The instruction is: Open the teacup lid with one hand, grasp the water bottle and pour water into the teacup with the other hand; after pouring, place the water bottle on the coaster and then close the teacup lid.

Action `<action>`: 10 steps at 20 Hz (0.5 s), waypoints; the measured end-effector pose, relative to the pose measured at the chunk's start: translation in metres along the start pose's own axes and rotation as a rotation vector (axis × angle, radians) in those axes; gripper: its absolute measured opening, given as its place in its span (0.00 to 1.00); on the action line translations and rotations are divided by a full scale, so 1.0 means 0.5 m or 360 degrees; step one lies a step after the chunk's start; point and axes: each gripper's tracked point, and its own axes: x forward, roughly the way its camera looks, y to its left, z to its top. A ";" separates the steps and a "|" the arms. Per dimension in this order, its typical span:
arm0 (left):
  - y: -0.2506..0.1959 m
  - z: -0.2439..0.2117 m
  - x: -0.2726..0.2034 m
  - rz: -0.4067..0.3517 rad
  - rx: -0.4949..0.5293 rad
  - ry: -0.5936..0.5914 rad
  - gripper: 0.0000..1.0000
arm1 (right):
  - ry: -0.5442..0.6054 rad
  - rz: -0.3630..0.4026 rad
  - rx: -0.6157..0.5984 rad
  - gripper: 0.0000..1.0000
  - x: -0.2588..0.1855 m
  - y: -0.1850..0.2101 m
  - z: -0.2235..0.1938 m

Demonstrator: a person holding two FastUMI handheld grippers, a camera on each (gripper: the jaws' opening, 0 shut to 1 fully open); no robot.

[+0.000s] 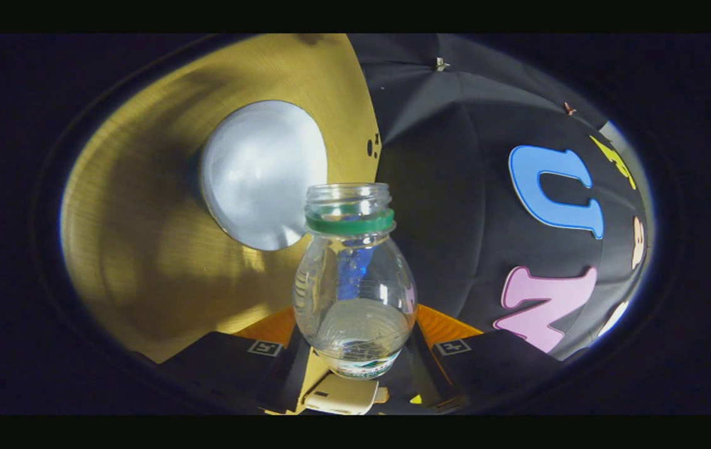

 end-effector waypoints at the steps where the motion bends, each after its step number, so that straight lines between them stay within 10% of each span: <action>1: 0.003 0.001 -0.001 0.0003 0.0002 0.0002 0.27 | -0.0006 -0.0004 -0.0023 0.73 0.002 -0.002 0.001; 10: 0.029 0.034 0.000 0.0039 0.0070 -0.0042 0.24 | -0.0119 -0.0021 -0.0192 0.69 0.011 -0.020 0.016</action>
